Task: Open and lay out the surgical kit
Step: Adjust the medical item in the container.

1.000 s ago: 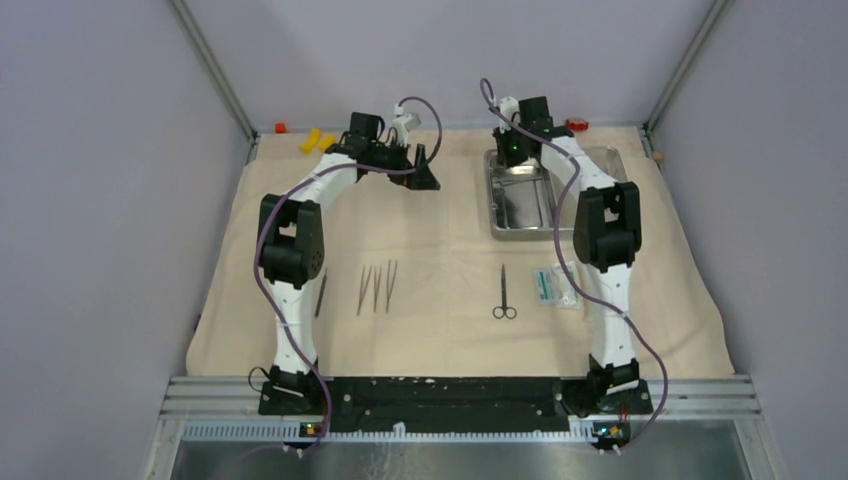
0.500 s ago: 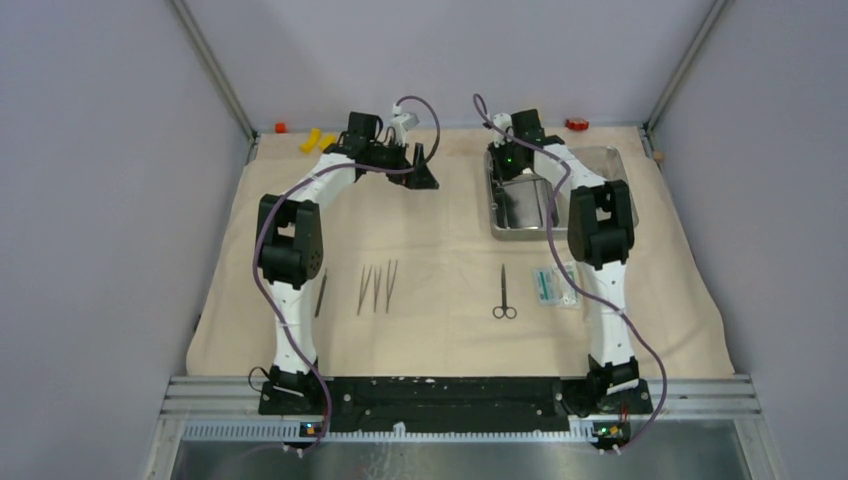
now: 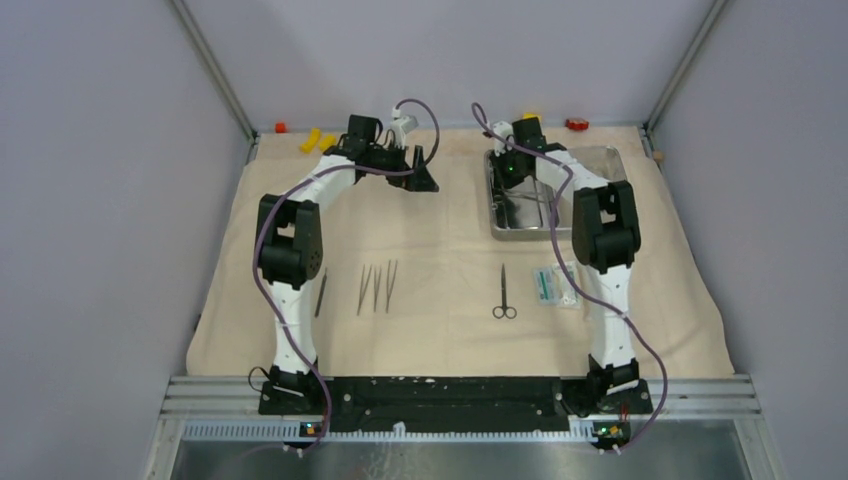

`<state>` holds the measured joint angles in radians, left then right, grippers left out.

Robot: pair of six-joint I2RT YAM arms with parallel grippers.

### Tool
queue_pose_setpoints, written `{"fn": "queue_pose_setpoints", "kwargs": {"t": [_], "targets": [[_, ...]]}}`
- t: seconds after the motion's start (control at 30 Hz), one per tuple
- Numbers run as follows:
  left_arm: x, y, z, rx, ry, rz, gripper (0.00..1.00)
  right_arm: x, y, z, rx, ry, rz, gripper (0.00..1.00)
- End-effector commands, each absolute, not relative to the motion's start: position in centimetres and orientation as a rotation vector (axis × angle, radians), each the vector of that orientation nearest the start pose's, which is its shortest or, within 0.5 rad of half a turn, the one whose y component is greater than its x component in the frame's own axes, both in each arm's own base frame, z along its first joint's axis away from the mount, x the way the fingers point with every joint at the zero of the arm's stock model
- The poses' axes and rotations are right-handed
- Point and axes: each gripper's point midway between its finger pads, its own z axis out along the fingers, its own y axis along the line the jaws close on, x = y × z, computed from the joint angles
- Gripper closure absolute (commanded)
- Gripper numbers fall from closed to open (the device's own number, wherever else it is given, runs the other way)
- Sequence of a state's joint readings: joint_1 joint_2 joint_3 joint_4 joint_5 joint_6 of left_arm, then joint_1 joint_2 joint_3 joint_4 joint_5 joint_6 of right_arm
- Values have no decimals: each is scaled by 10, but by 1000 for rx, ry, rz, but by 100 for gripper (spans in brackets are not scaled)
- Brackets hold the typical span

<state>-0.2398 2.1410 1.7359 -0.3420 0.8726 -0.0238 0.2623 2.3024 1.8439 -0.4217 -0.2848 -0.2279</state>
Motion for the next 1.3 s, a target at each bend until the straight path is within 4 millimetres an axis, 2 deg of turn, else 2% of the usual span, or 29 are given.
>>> {"fn": "queue_pose_setpoints", "kwargs": {"t": [0.0, 0.37, 0.6, 0.7, 0.83, 0.93, 1.03, 1.27], "targets": [[471, -254, 176, 713, 2030, -1133, 1, 514, 191, 58, -801, 2330, 384, 99], [467, -253, 178, 708, 2030, -1131, 1, 485, 193, 63, -1030, 2342, 460, 99], [467, -252, 181, 706, 2026, -1124, 1, 475, 186, 74, -1158, 2335, 438, 100], [467, -253, 183, 705, 2022, -1124, 1, 478, 184, 88, -1147, 2305, 421, 97], [468, -253, 183, 705, 2021, -1125, 1, 482, 180, 109, -1092, 2266, 407, 85], [468, -253, 184, 707, 2018, -1122, 1, 479, 171, 120, -1062, 2256, 381, 78], [470, -253, 184, 708, 2017, -1121, 1, 472, 157, 122, -1037, 2266, 345, 77], [472, -254, 183, 709, 2016, -1126, 1, 445, 119, 106, -1020, 2351, 276, 82]]}}
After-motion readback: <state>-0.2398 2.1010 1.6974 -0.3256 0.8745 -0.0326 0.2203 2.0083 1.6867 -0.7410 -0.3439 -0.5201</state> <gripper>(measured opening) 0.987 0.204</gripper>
